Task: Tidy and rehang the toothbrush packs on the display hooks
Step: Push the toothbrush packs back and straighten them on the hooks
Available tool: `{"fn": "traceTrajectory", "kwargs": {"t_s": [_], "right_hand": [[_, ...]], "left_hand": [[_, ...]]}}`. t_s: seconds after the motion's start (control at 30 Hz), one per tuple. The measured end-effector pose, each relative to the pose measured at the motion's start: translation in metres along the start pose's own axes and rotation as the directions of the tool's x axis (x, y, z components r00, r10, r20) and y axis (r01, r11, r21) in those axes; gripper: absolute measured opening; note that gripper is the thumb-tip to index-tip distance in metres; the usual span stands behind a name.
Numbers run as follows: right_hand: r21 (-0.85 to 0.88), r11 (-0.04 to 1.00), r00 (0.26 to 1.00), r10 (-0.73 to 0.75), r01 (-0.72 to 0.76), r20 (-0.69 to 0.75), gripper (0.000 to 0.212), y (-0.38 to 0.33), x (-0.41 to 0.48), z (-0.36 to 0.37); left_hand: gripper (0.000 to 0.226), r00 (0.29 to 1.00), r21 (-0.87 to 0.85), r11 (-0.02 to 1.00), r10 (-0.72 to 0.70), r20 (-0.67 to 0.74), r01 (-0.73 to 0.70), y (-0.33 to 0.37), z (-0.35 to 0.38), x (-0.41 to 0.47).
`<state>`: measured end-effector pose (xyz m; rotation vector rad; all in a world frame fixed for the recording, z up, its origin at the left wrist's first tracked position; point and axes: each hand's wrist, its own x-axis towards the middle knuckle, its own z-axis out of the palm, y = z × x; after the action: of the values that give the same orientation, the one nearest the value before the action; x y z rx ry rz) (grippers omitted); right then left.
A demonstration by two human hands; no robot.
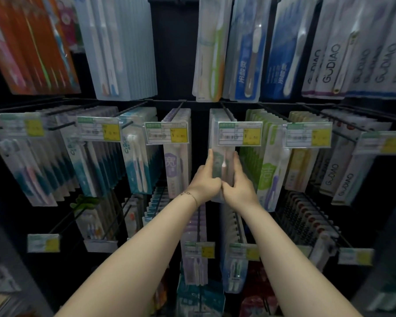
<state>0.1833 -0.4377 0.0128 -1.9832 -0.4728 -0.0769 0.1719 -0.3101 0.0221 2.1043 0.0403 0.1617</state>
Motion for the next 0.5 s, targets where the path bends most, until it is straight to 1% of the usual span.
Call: {"fn": "traceTrajectory", "kwargs": {"t_s": [0.07,0.1,0.17,0.23,0.3,0.4,0.5], "right_hand": [[-0.074,0.997,0.996,-0.028,0.021,-0.086,0.078,0.001,-0.006,-0.001],[-0.118,0.993,0.992,-0.037,0.023,-0.118,0.075,0.001,-0.009,-0.001],[-0.225,0.974,0.989,-0.062,0.031,-0.133,0.067,0.0,-0.016,-0.002],[-0.372,0.926,0.987,-0.112,0.063,-0.112,0.055,-0.004,-0.021,-0.002],[-0.493,0.863,0.982,-0.173,0.112,-0.08,0.044,-0.011,-0.023,0.003],[-0.603,0.77,0.961,-0.274,0.208,-0.019,0.031,-0.024,-0.025,0.018],[-0.65,0.71,0.95,-0.307,0.272,0.062,0.03,-0.037,-0.025,0.038]], "left_hand": [[0.096,1.0,0.043,0.999,-0.004,-0.015,0.005,0.006,-0.002,-0.013],[0.089,1.0,0.066,0.998,-0.009,-0.019,0.01,0.007,-0.004,-0.018],[0.07,1.0,0.148,0.989,-0.012,-0.025,0.015,0.004,-0.01,-0.028],[0.052,0.999,0.277,0.961,-0.001,-0.037,0.012,-0.002,-0.021,-0.039],[0.04,0.998,0.402,0.915,0.009,-0.066,0.018,-0.007,-0.036,-0.049],[0.034,0.993,0.554,0.829,-0.005,-0.121,0.072,-0.012,-0.057,-0.064],[0.032,0.984,0.677,0.732,0.049,-0.172,0.082,-0.018,-0.077,-0.078]]}}
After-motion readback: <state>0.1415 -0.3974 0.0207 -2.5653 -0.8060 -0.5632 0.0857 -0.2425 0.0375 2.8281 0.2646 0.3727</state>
